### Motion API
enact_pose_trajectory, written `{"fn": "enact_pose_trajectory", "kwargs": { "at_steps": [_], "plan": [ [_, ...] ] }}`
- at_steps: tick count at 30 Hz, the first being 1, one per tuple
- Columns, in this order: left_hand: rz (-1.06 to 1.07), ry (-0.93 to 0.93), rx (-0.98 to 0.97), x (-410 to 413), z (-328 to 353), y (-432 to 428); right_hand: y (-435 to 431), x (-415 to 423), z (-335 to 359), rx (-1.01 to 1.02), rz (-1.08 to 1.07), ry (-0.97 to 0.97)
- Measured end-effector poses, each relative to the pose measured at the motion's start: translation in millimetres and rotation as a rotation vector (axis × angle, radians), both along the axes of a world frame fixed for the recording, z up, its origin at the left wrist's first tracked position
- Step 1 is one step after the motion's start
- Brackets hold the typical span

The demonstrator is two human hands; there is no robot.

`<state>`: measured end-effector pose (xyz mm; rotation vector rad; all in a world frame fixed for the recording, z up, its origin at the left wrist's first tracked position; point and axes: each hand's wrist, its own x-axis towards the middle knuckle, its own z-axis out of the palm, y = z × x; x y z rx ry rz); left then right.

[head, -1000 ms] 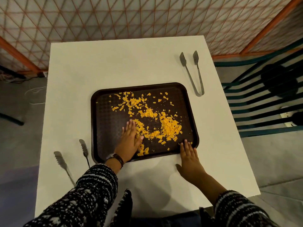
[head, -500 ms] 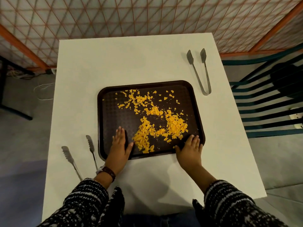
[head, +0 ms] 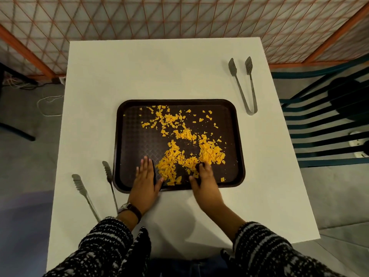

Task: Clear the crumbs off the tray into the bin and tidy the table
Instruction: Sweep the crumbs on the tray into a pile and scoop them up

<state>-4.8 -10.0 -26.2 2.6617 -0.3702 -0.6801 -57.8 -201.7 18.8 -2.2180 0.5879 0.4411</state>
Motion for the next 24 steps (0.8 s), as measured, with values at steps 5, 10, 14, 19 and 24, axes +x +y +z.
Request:
{"fn": "enact_pose_trajectory", "kwargs": {
  "at_steps": [5,10,14,19,24],
  "plan": [
    [0.022,0.039,-0.037,-4,3,-5,-51,12,-12,-0.147,-0.222,-0.010],
    [0.027,0.044,-0.062,-5,2,-5,-33,18,-25,-0.152,-0.057,0.016],
    [0.019,0.038,-0.051,-4,0,-4,1,12,-19,0.017,0.079,-0.050],
    [0.020,0.032,-0.058,-4,1,-4,-34,29,-13,-0.043,-0.039,-0.146],
    [0.018,0.045,-0.065,-4,5,-4,-90,58,-26,-0.173,-0.061,-0.024]
  ]
}}
